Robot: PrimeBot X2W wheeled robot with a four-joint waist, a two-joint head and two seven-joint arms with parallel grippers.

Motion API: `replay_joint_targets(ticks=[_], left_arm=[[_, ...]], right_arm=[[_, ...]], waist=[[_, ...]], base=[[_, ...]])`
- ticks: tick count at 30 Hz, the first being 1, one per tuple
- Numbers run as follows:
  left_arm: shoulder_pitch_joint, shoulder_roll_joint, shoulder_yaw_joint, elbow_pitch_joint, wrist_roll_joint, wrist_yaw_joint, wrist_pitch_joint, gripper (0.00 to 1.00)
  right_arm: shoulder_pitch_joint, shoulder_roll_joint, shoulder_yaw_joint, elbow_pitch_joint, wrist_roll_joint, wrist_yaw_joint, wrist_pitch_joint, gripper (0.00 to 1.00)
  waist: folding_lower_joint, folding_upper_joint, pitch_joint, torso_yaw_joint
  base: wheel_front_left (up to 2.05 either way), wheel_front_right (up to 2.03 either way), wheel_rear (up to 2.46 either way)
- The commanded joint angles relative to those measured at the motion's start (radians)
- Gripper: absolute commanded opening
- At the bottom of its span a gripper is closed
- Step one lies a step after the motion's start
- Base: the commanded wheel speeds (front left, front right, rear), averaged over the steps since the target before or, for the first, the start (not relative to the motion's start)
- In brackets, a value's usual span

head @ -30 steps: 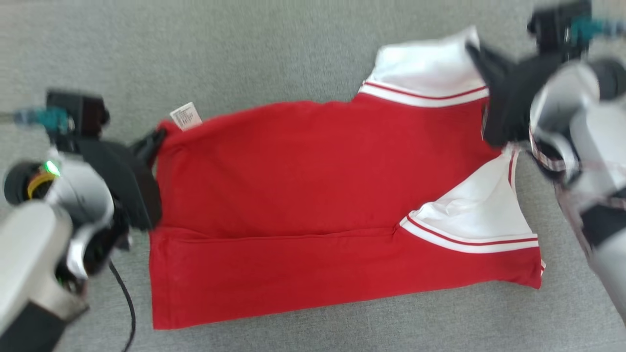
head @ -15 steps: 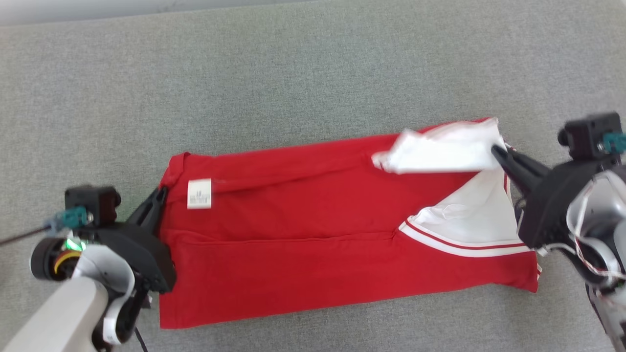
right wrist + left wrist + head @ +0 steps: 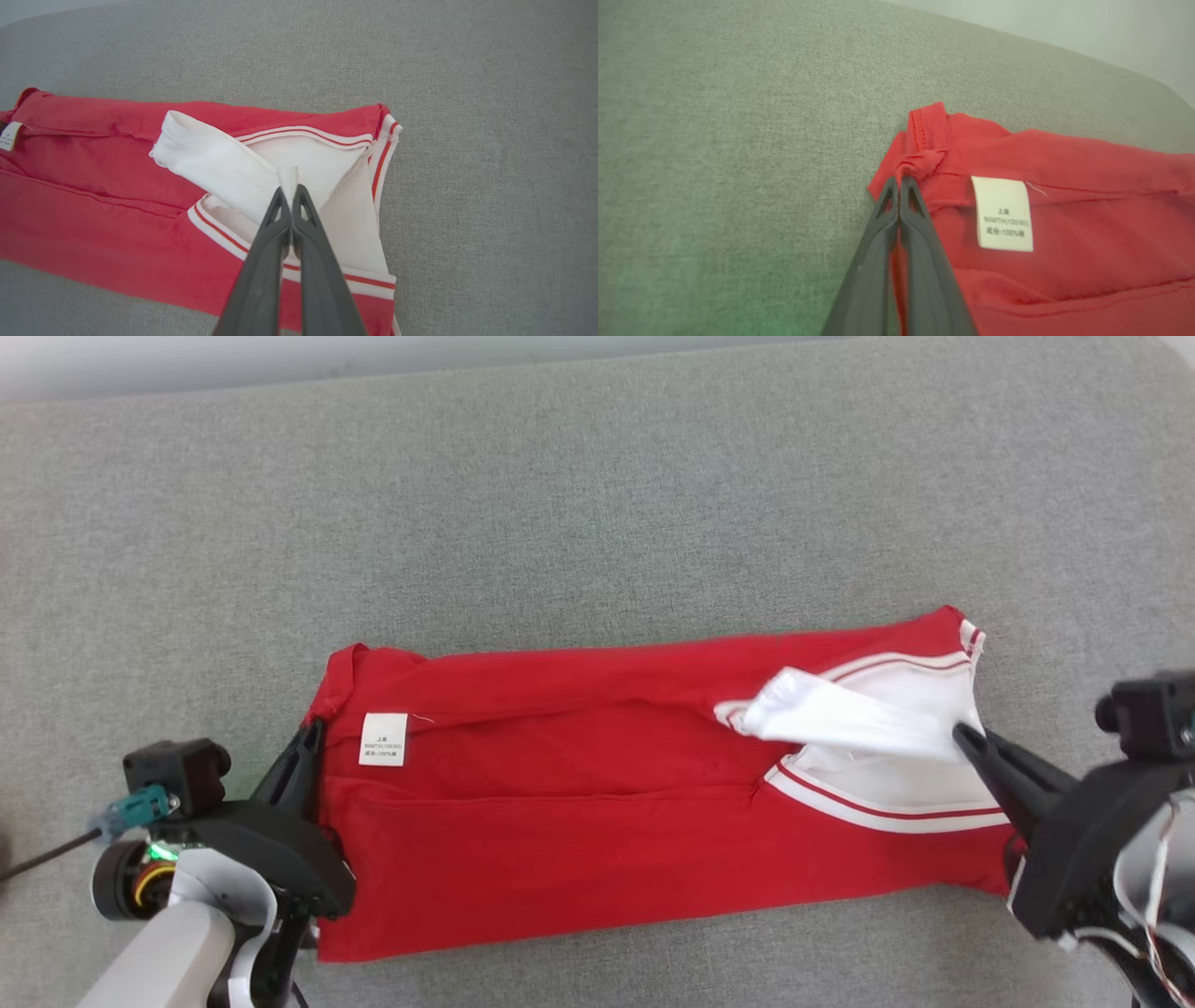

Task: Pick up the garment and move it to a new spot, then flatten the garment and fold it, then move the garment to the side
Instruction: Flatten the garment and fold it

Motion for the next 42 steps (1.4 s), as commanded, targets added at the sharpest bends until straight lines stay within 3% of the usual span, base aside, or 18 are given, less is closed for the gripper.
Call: replay_joint_targets(ticks=[1, 11, 12, 13, 14, 23, 28, 35, 42], left_arm=[[0.02, -0.003, 0.004, 0.003, -0.005, -0.004, -0.01, 0.0], [0.066, -0.014, 0.014, -0.017, -0.035, 0.018, -0.019, 0.0], [0.073, -0.017, 0.013, -0.018, -0.034, 0.018, -0.025, 0.25], [0.08, -0.021, 0.011, -0.02, -0.031, 0.019, -0.032, 0.9], [0.087, -0.026, 0.012, -0.02, -0.031, 0.021, -0.043, 1.0], [0.192, -0.067, 0.035, 0.001, -0.005, 0.011, -0.2, 1.0], [0.26, -0.127, 0.161, -0.081, 0.128, -0.012, -0.231, 1.0], [0.411, -0.282, 0.385, -0.195, 0.401, -0.131, -0.23, 1.0], [0.501, -0.394, 0.546, -0.24, 0.576, -0.229, -0.23, 1.0]], right_arm=[[0.017, 0.011, -0.011, -0.017, -0.009, -0.002, 0.006, 0.0], [0.13, 0.096, -0.052, -0.064, -0.066, -0.002, 0.078, 0.0], [0.125, 0.107, -0.057, -0.057, -0.073, -0.002, 0.065, 0.95], [0.124, 0.118, -0.064, -0.042, -0.082, -0.002, 0.056, 1.0], [0.123, 0.125, -0.061, -0.032, -0.087, -0.002, 0.049, 1.0], [0.15, 0.141, -0.063, 0.049, -0.102, -0.002, 0.008, 1.0], [0.172, 0.144, -0.107, 0.06, -0.106, -0.002, -0.025, 1.0], [0.173, 0.149, -0.158, 0.099, -0.097, -0.002, -0.049, 1.0], [0.148, 0.15, -0.179, 0.17, -0.102, -0.002, -0.06, 1.0]], waist=[[0.0001, 0.0001, -0.002, 0.001], [0.0001, 0.0001, -0.023, 0.004], [0.0001, 0.0001, -0.025, 0.004], [0.0001, 0.0001, -0.029, 0.005], [0.0001, 0.0001, -0.032, 0.006], [0.0001, 0.0001, -0.098, 0.023], [0.0001, 0.0001, -0.145, 0.041], [0.0001, 0.0001, -0.192, 0.053], [0.0001, 0.0001, -0.224, 0.054]], base=[[0.0, 0.0, 0.0], [0.0, 0.0, 0.0], [0.0, 0.0, 0.0], [0.0, 0.0, 0.0], [0.0, 0.0, 0.0], [0.0, 0.0, 0.0], [0.0, 0.0, 0.0], [0.0, 0.0, 0.0], [0.0, 0.0, 0.0]])
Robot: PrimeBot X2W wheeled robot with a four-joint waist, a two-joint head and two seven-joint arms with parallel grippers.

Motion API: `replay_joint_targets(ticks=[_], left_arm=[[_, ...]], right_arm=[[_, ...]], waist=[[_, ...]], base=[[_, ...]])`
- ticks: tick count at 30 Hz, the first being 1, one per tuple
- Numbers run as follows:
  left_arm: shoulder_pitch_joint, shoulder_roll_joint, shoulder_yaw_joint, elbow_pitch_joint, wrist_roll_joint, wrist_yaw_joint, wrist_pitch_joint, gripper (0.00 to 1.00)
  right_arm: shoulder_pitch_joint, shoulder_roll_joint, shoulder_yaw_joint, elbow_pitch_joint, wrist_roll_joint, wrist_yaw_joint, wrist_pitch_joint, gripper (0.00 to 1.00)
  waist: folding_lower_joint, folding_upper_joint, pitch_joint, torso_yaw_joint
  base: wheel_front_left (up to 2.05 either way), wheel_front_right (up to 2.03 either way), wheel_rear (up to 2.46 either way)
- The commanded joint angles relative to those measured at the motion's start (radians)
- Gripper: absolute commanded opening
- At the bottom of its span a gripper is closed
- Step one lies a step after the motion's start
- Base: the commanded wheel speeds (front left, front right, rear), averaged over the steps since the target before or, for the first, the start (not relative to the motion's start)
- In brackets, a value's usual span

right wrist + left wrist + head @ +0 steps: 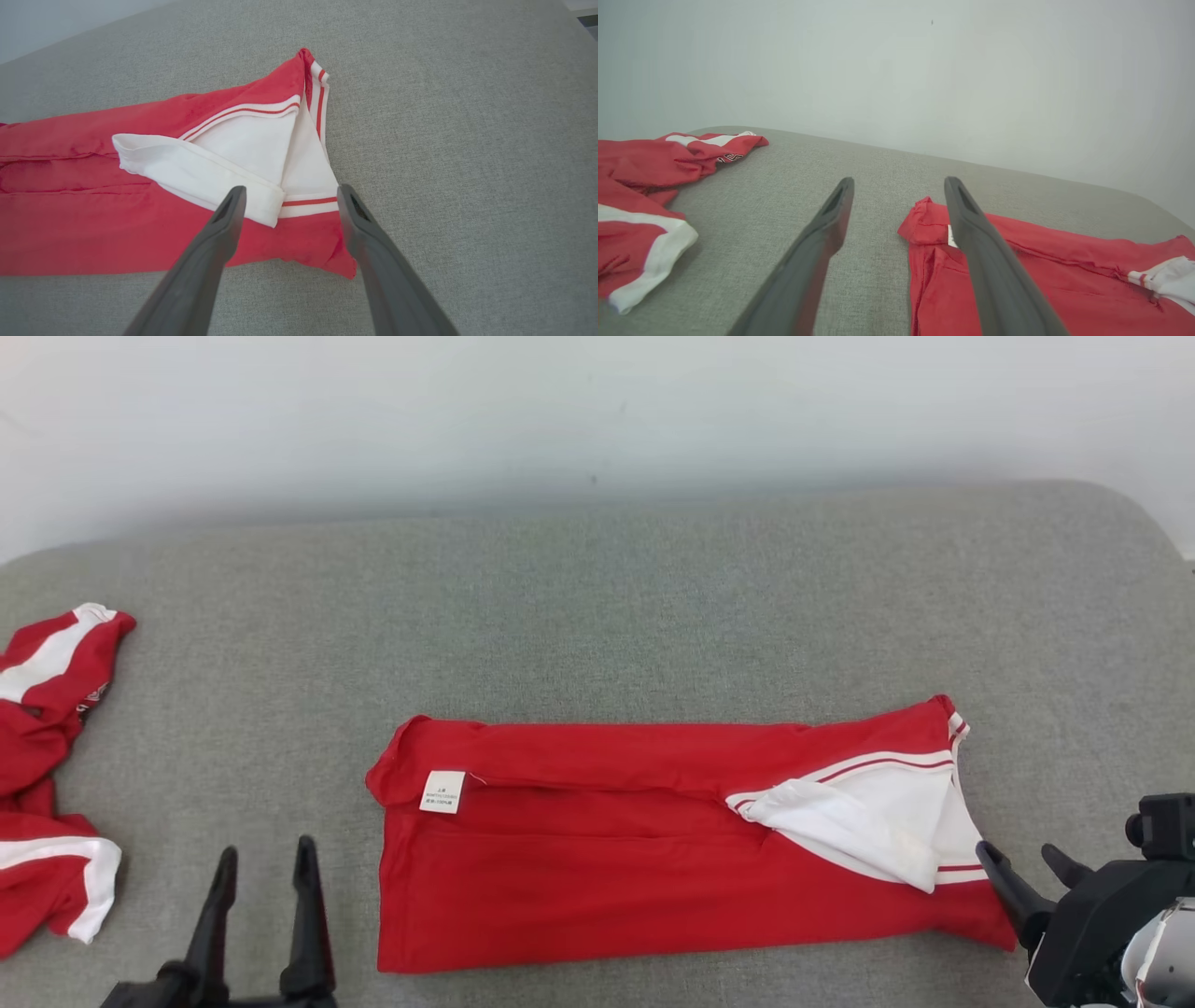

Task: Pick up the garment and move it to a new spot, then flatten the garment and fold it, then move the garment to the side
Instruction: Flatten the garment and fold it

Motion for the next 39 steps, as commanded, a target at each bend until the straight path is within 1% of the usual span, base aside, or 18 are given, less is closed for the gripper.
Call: replay_joint_targets(ticks=[1, 6, 12, 16, 20, 24, 30, 33, 37, 38, 39], left_arm=[[0.023, -0.014, 0.024, -0.009, 0.025, -0.011, -0.003, 1.0], [0.059, -0.042, 0.077, -0.011, 0.086, -0.044, -0.003, 1.0], [0.046, -0.051, 0.089, -0.009, 0.097, -0.058, -0.003, 1.0], [0.019, -0.054, 0.095, -0.01, 0.098, -0.062, -0.003, 1.0], [-0.001, -0.055, 0.079, -0.01, 0.105, -0.059, -0.003, 1.0], [-0.016, -0.054, 0.071, -0.017, 0.105, -0.059, -0.003, 1.0], [-0.033, -0.055, 0.071, -0.024, 0.101, -0.06, -0.003, 1.0], [-0.039, -0.055, 0.072, -0.024, 0.1, -0.06, -0.003, 1.0], [-0.037, -0.055, 0.073, -0.026, 0.1, -0.06, -0.003, 1.0], [-0.037, -0.055, 0.074, -0.028, 0.1, -0.06, -0.003, 1.0], [-0.037, -0.055, 0.075, -0.028, 0.099, -0.06, -0.003, 1.0]], right_arm=[[-0.012, 0.0, -0.005, 0.014, -0.003, -0.002, -0.006, 1.0], [-0.061, -0.008, -0.005, 0.093, -0.007, -0.002, -0.006, 1.0], [-0.146, -0.034, -0.004, 0.193, -0.021, -0.002, 0.004, 1.0], [-0.213, -0.041, 0.012, 0.261, -0.032, -0.002, -0.008, 1.0], [-0.265, -0.056, 0.023, 0.337, -0.06, -0.002, -0.014, 1.0], [-0.303, -0.05, 0.032, 0.396, -0.076, -0.002, -0.025, 1.0], [-0.336, -0.06, 0.045, 0.473, -0.098, -0.002, -0.031, 1.0], [-0.336, -0.054, 0.051, 0.512, -0.106, -0.002, -0.02, 1.0], [-0.34, -0.03, 0.08, 0.548, -0.078, 0.0, 0.002, 1.0], [-0.336, -0.025, 0.094, 0.552, -0.071, 0.001, 0.012, 0.94], [-0.334, -0.022, 0.106, 0.553, -0.065, 0.002, 0.021, 0.45]], waist=[[0.0001, 0.0, -0.01, 0.001], [0.0001, 0.0, -0.007, -0.003], [0.0001, 0.0, 0.031, 0.008], [0.0001, 0.0, 0.065, 0.02], [0.0001, 0.0, 0.091, 0.034], [0.0001, 0.0, 0.112, 0.048], [0.0001, 0.0, 0.135, 0.065], [0.0001, 0.0, 0.141, 0.07], [0.0001, 0.0, 0.145, 0.073], [0.0001, 0.0, 0.146, 0.072], [0.0001, 0.0, 0.146, 0.071]], base=[[0.0, 0.0, 0.0], [0.0, 0.0, 0.0], [0.0, 0.0, 0.0], [0.0, 0.0, 0.0], [0.0, 0.0, 0.0], [0.0, 0.0, 0.0], [0.0, 0.0, 0.0], [0.0, 0.0, 0.0], [0.0, 0.0, 0.0], [0.0, 0.0, 0.0], [0.0, 0.0, 0.0]])
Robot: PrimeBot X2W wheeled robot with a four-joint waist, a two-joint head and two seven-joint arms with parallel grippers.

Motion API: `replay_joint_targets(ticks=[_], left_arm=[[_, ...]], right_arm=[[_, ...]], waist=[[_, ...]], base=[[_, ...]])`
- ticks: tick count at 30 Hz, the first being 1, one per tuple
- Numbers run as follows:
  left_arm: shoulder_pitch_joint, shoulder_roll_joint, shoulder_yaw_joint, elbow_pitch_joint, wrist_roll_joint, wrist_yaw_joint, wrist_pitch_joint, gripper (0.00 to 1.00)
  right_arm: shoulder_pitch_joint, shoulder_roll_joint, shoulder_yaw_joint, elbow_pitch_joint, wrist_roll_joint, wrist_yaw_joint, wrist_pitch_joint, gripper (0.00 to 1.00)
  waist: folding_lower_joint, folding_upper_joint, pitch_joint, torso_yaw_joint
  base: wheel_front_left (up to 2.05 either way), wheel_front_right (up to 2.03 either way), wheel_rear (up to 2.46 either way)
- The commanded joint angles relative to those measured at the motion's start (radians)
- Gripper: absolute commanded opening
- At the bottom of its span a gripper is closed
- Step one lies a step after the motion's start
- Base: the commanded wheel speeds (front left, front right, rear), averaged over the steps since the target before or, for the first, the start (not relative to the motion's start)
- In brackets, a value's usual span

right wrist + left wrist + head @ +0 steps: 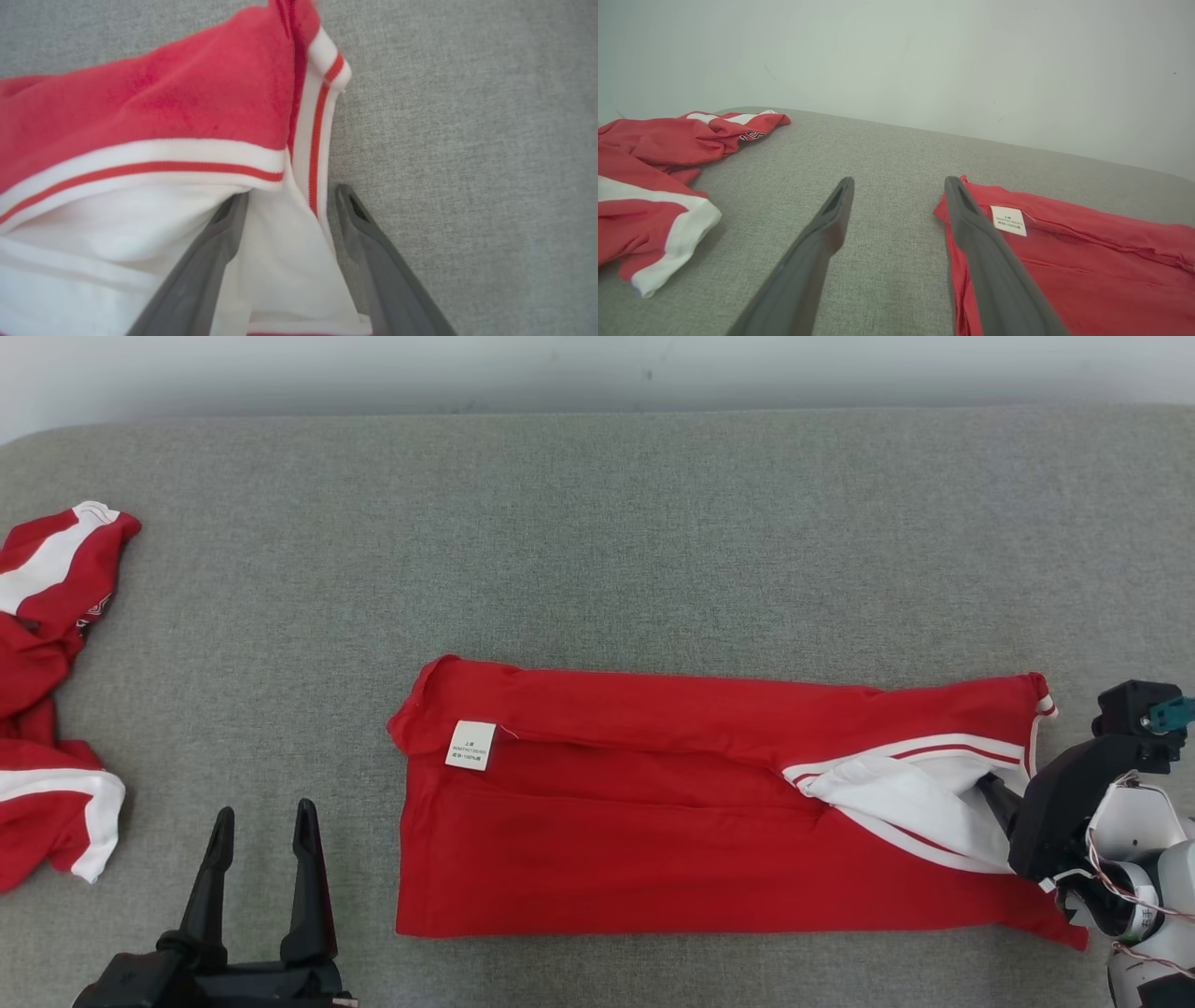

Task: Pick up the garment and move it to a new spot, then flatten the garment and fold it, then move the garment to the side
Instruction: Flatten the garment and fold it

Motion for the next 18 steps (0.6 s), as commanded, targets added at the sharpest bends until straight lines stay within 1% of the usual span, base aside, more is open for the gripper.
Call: replay_joint_targets(ticks=[1, 2, 4, 9, 14, 18], left_arm=[[-0.002, 0.0, 0.003, -0.005, -0.001, 0.001, -0.003, 1.0], [-0.002, 0.0, 0.003, -0.005, -0.002, 0.001, -0.003, 1.0], [-0.002, 0.0, 0.001, -0.006, -0.003, 0.001, -0.003, 1.0], [-0.001, 0.0, 0.002, -0.007, -0.007, 0.001, -0.003, 1.0], [0.005, -0.001, 0.001, -0.012, -0.002, 0.001, -0.003, 1.0], [0.007, 0.0, 0.004, -0.018, 0.002, 0.001, -0.003, 1.0]], right_arm=[[0.034, 0.037, 0.049, 0.034, 0.021, 0.008, 0.031, 0.2], [0.037, 0.035, 0.059, 0.034, 0.029, 0.008, 0.034, 0.0], [0.042, 0.023, 0.067, 0.035, 0.032, 0.007, 0.027, 0.0], [0.04, 0.001, 0.047, 0.039, 0.022, 0.003, -0.006, 0.0], [0.026, -0.03, -0.034, 0.03, -0.015, 0.002, -0.045, 0.0], [0.022, -0.047, -0.123, 0.007, -0.035, 0.002, -0.074, 0.0]], waist=[[0.0, 0.0001, 0.0, -0.001], [0.0, 0.0001, 0.0, -0.002], [0.0, 0.0001, -0.001, -0.004], [0.0, 0.0001, -0.005, -0.011], [0.0, 0.0001, -0.012, -0.022], [0.0, 0.0001, -0.017, -0.029]], base=[[0.0, 0.0, 0.0], [0.0, 0.0, 0.0], [0.0, 0.0, 0.0], [0.0, 0.0, 0.0], [0.0, 0.0, 0.0], [0.0, 0.0, 0.0]])
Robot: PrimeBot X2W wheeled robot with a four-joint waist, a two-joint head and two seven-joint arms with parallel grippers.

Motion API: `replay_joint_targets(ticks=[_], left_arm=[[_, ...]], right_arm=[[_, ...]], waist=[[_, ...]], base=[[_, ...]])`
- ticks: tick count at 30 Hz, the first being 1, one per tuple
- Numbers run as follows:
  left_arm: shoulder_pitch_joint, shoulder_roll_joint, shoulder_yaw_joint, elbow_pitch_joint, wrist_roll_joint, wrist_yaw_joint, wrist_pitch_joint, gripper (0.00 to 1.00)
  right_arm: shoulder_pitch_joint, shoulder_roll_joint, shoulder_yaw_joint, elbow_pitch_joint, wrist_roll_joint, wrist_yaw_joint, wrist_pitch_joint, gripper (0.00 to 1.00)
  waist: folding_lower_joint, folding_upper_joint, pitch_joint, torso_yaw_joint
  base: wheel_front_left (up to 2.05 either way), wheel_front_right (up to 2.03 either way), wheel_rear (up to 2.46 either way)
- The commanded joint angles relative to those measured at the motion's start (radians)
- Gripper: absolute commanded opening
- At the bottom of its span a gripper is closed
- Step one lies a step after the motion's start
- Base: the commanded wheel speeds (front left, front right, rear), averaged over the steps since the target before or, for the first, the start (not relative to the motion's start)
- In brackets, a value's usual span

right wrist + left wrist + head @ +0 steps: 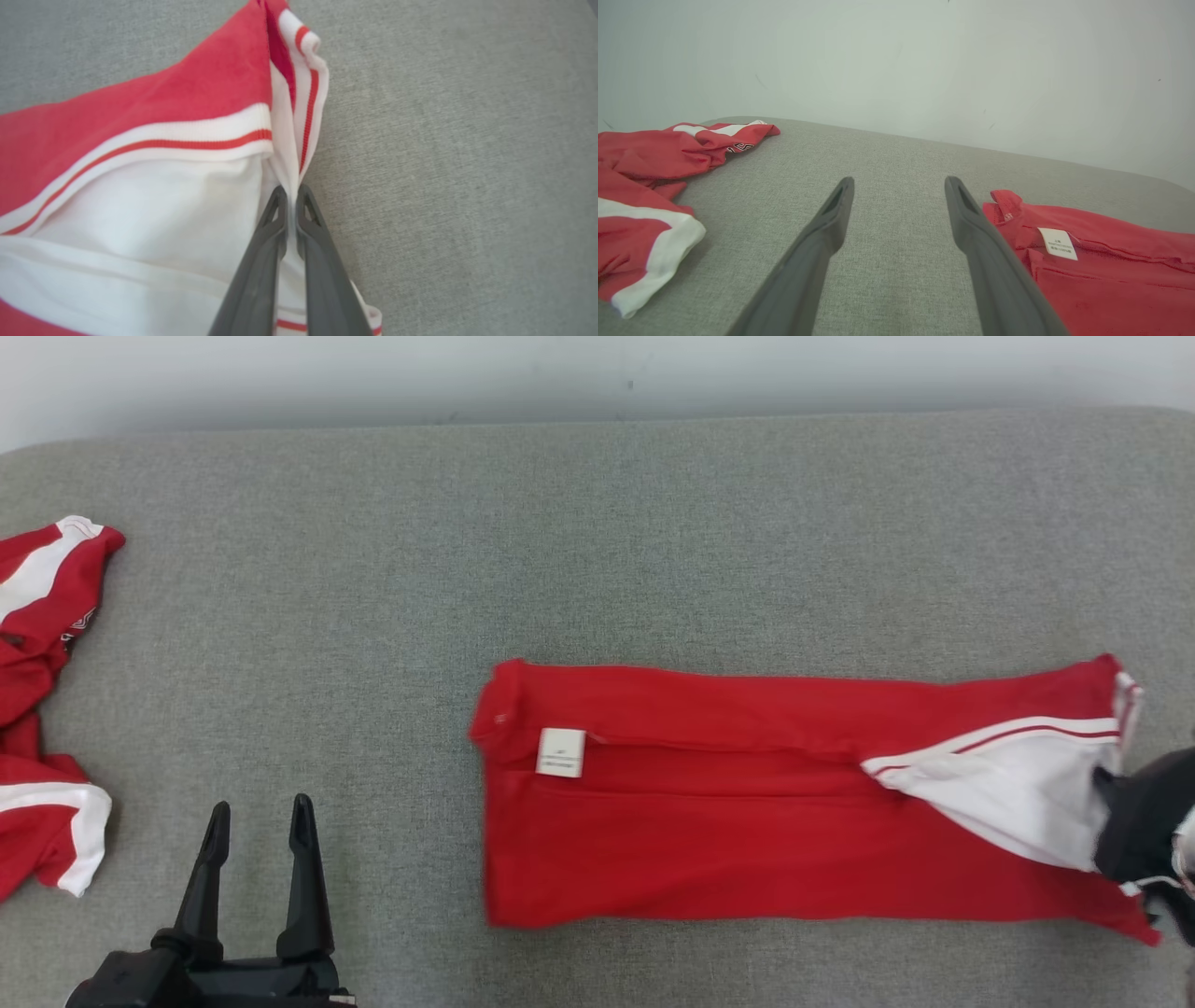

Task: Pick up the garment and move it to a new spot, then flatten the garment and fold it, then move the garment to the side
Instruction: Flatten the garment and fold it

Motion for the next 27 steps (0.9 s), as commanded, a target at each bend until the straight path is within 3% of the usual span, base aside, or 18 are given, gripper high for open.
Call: replay_joint_targets(ticks=[1, 5, 11, 19, 27], left_arm=[[0.007, 0.0, 0.004, -0.005, 0.004, 0.001, -0.003, 1.0], [0.019, 0.0, 0.008, -0.01, 0.007, 0.001, -0.003, 1.0], [0.037, 0.0, 0.008, -0.003, 0.004, 0.001, -0.003, 1.0], [0.044, 0.0, -0.001, 0.014, -0.013, 0.001, -0.003, 1.0], [0.059, 0.0, -0.005, 0.021, -0.027, 0.001, -0.003, 1.0]], right_arm=[[0.016, -0.019, -0.021, -0.003, -0.012, -0.003, -0.007, 0.0], [0.049, -0.069, -0.108, -0.032, -0.057, -0.003, -0.003, 0.0], [0.087, -0.1, -0.107, -0.127, -0.072, -0.003, 0.034, 0.0], [0.126, -0.091, 0.076, -0.307, 0.003, -0.003, 0.133, 0.0], [0.029, -0.04, 0.363, -0.383, 0.069, -0.003, 0.194, 0.0]], waist=[[-0.0001, -0.0001, -0.003, -0.002], [-0.0001, -0.0001, -0.023, -0.01], [-0.0001, -0.0001, -0.051, -0.02], [-0.0001, -0.0001, -0.081, -0.016], [-0.0001, -0.0001, -0.094, 0.011]], base=[[0.0, 0.0, 0.0], [0.0, 0.0, 0.0], [0.0, 0.0, 0.0], [0.0, 0.0, 0.0], [0.0, 0.0, 0.0]])
